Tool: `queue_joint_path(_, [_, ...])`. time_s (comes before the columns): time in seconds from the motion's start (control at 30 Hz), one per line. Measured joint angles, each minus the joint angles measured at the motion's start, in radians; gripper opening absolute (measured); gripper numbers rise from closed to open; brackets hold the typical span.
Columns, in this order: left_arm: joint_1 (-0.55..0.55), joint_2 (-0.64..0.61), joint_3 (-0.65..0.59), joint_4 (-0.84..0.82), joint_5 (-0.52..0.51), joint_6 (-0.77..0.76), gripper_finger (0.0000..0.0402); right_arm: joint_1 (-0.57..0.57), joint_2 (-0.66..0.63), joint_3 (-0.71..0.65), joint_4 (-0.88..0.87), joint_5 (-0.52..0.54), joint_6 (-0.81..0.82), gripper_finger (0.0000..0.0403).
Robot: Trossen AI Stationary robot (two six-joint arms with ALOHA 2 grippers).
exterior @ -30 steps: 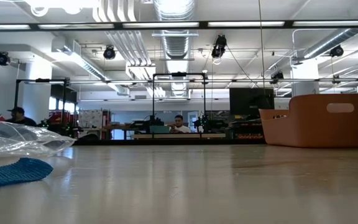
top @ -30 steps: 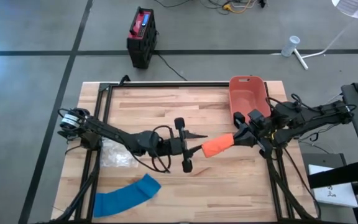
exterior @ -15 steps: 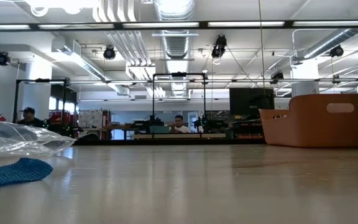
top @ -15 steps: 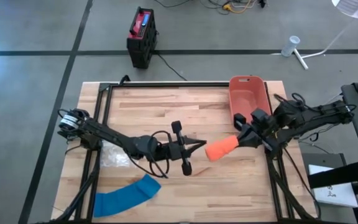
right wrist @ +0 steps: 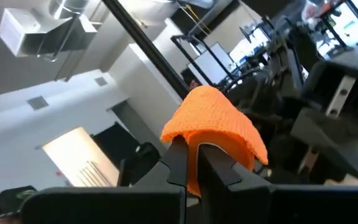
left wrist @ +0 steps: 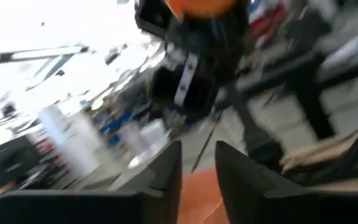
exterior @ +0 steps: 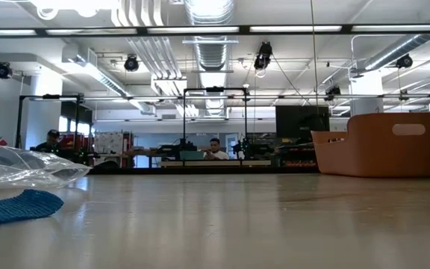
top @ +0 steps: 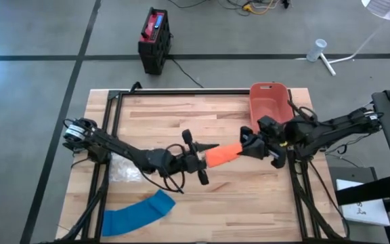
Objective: Roll bandage
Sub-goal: Roll the orange bandage
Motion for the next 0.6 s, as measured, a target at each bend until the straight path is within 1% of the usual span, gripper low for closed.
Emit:
queue_joint_path(0.07, [0.016, -0.014, -0.066, 0.117, 0.073, -0.029, 0.011, 0.0, 0.009, -0.001, -0.003, 0.013, 0.014, 0.0009])
queue_joint_path(0.17, [0.045, -0.021, -0.196, 0.375, 0.164, -0.061, 0.0144, 0.0, 0.02, -0.001, -0.005, 0.039, 0.022, 0.0009])
queue_joint_path(0.23, [0.063, -0.021, -0.267, 0.516, 0.232, -0.081, 0.0165, 0.009, 0.028, -0.008, -0.011, 0.087, 0.022, 0.0009])
queue_joint_path(0.3, [0.076, -0.02, -0.306, 0.593, 0.292, -0.098, 0.0182, 0.017, 0.036, -0.021, -0.012, 0.148, 0.029, 0.0009])
queue_joint_path(0.37, [0.081, -0.019, -0.316, 0.602, 0.316, -0.101, 0.0193, 0.021, 0.05, -0.031, -0.012, 0.196, 0.051, 0.0009])
queue_joint_path(0.43, [0.081, -0.018, -0.311, 0.583, 0.319, -0.1, 0.0199, 0.021, 0.065, -0.035, -0.011, 0.228, 0.075, 0.0009])
queue_joint_path(0.6, [0.082, -0.018, -0.31, 0.587, 0.344, -0.1, 0.0195, 0.022, 0.097, -0.035, 0.013, 0.267, 0.097, 0.0009])
